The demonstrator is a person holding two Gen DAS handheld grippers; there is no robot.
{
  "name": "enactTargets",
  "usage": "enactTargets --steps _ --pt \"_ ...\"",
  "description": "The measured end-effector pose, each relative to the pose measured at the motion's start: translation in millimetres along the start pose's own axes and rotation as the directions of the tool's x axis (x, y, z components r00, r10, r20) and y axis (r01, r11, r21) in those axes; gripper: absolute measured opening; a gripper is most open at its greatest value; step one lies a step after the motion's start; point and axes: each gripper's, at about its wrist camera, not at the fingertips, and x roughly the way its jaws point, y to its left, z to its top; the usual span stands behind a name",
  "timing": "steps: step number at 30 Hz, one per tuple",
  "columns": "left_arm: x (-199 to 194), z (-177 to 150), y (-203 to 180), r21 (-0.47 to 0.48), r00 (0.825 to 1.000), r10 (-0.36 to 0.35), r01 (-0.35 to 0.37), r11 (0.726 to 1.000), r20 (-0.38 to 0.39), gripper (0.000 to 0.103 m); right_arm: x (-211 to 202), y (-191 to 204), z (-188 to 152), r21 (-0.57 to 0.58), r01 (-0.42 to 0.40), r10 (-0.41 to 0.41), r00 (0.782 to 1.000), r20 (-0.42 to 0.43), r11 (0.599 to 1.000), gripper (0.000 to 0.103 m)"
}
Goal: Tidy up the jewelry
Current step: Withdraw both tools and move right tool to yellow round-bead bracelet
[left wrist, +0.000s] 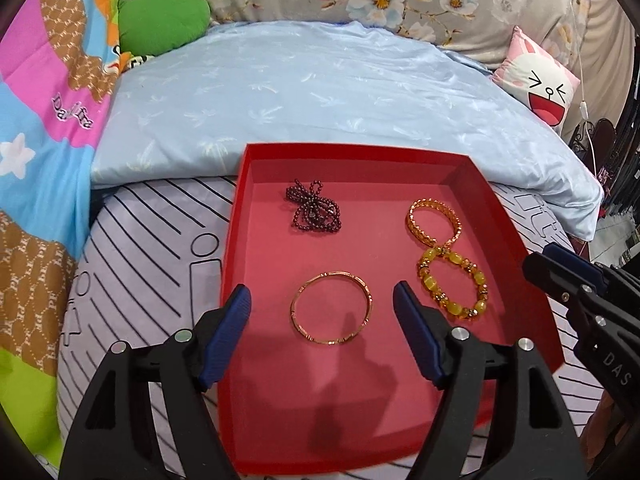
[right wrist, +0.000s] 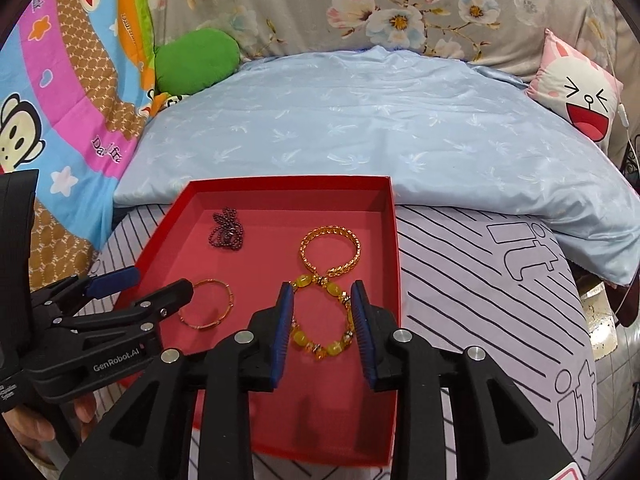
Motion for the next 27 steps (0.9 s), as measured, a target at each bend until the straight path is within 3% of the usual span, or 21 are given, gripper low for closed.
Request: enactTargets --steps 14,27 --pt "-80 -61 -6 0.005 0.998 0.006 -0.006 1.000 0.059 0.070 -76 2 -57 0.019 -0.025 0.025 1.000 0.017 1.000 0.035" --pt "-106 -151 -13 -0.007 1.000 0.017 -0.017 1.000 -0.001 0.070 -104 -9 -138 0.042 0.011 -0.009 0.998 -0.063 0.999 0.036"
